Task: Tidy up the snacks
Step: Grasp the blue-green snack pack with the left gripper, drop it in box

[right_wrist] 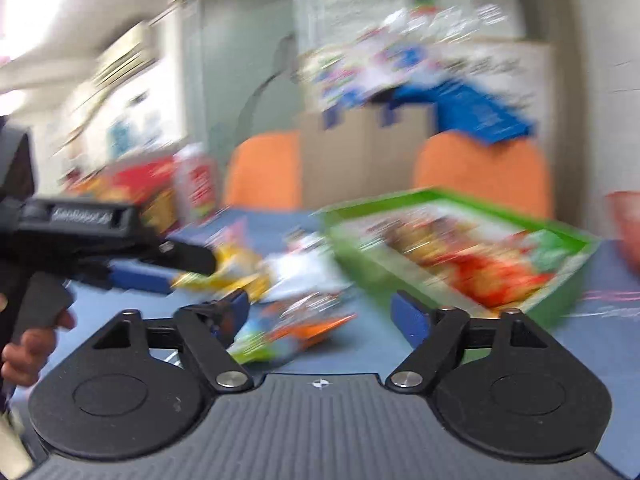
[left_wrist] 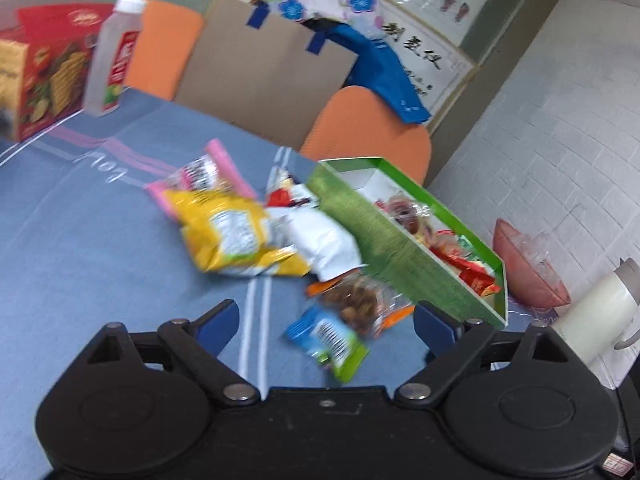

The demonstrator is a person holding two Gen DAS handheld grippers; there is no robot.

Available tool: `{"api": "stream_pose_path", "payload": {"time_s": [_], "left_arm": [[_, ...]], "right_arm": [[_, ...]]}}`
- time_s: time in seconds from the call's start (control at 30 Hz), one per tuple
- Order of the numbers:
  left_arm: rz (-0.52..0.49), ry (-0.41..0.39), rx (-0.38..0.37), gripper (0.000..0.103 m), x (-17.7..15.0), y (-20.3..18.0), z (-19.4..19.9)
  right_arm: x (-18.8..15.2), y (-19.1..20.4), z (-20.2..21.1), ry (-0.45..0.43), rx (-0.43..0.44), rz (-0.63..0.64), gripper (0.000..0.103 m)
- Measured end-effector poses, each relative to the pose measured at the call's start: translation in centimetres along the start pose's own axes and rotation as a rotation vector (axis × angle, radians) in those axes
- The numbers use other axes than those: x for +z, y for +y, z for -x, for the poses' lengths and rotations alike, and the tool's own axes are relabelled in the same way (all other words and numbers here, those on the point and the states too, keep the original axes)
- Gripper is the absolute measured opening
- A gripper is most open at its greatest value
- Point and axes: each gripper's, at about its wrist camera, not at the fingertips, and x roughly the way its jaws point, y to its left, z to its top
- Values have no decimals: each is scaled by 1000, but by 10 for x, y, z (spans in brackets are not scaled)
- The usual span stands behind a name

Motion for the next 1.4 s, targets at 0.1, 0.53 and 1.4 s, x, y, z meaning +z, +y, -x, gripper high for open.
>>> {"api": "stream_pose_path", "payload": {"time_s": [0.1, 0.53, 1.4], "left_arm": [[25, -19, 28, 103, -6, 16, 18], [18, -1, -15, 103, -14, 25, 23], [-37, 115, -31, 85, -11, -1, -59]], "right_arm": [[1, 20, -20, 56, 68, 75, 88], [-8, 33, -34, 177, 145, 55, 74], [-9, 42, -66, 229, 106, 105, 80]]}}
